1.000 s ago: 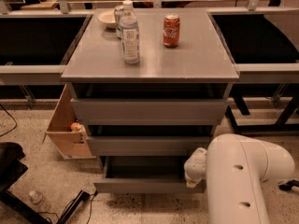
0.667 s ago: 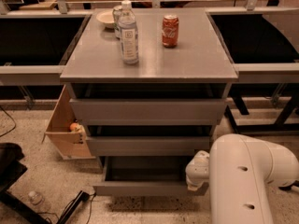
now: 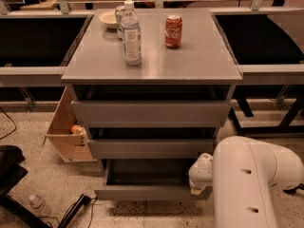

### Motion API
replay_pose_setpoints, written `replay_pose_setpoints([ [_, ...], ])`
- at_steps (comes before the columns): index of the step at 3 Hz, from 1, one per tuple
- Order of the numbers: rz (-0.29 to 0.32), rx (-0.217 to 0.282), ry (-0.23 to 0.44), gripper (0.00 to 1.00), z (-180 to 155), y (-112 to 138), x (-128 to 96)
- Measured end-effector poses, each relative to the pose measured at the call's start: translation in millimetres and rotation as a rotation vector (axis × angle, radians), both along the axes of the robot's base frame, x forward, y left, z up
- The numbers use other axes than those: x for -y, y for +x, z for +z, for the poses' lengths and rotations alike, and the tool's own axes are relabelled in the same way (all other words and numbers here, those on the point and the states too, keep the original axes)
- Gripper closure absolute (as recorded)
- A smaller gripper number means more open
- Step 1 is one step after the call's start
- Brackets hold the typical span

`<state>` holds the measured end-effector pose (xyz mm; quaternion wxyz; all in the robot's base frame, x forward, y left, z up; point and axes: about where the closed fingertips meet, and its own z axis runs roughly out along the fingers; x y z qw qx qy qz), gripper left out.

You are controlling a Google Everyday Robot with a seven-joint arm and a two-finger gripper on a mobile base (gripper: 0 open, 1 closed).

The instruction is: Open bottom drawer

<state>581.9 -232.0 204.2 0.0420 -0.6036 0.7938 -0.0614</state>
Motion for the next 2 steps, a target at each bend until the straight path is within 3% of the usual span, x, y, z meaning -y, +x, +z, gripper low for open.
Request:
replay_pose_setpoints([
  [1,0.000,0.000,0.000,0.59,0.0,0.0,0.0],
  [2,0.000,0.000,0.000,0.28,-0.1,-0.1,0.0],
])
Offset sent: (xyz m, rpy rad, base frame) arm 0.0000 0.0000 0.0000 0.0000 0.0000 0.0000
